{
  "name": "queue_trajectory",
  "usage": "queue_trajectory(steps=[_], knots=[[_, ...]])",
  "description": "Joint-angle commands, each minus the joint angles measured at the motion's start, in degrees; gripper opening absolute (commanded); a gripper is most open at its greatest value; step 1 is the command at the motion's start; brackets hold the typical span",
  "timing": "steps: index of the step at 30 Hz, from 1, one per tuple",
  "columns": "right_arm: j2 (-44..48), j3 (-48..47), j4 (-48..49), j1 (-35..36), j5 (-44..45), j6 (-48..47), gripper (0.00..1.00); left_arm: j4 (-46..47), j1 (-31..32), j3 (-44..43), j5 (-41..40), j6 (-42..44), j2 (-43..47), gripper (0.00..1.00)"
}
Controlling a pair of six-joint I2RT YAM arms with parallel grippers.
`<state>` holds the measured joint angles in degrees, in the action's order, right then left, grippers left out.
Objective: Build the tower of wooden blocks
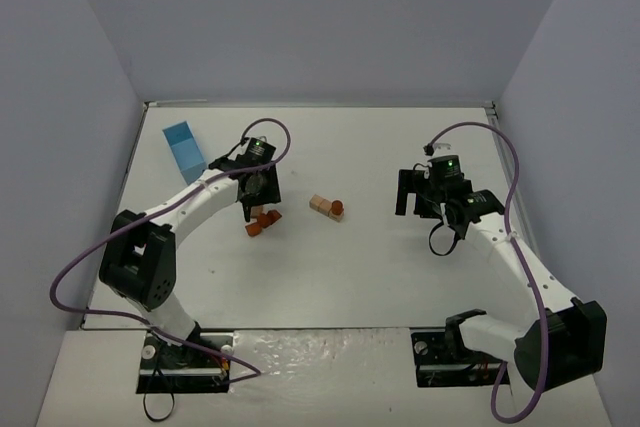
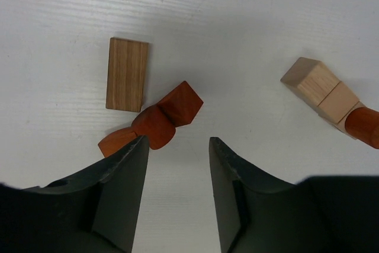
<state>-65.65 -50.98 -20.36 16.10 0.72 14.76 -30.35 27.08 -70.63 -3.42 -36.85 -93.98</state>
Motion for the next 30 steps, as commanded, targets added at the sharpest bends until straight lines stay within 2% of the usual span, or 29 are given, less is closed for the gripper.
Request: queue_trajectory(steps=[1,4,10,22,25,30], knots=[[2.36,0.03,2.23,-0.19,-0.2,-0.09,1.0,-0.89,-0.51,-0.19,2.31,-4.91,-0.31,0.35],[3.28,0.29,2.17,-0.19,-0.2,0.01,1.0,-0.95,-1.34,0.74,2.81,-6.71,-1.53,0.27],[4.62,0.71,2.17,-0.19,-0.2,0.18,1.0,-3.04,-1.85,-0.6,1.92,-8.21,-4.05,0.25],[6.33,1.15,2.34,-0.19,-1.68,0.09,1.0,-5.86,-1.94,-1.71,0.78,-10.35,-7.45,0.26],[6.71,1.27,2.38,-0.1,-1.73,0.18,1.0,-5.82,-1.94,-1.41,0.6,-10.51,-8.31,0.33],[6.97,1.7,2.43,-0.1,-1.87,0.18,1.0,-5.6,-1.94,-1.7,0.22,-10.85,-9.2,0.36]])
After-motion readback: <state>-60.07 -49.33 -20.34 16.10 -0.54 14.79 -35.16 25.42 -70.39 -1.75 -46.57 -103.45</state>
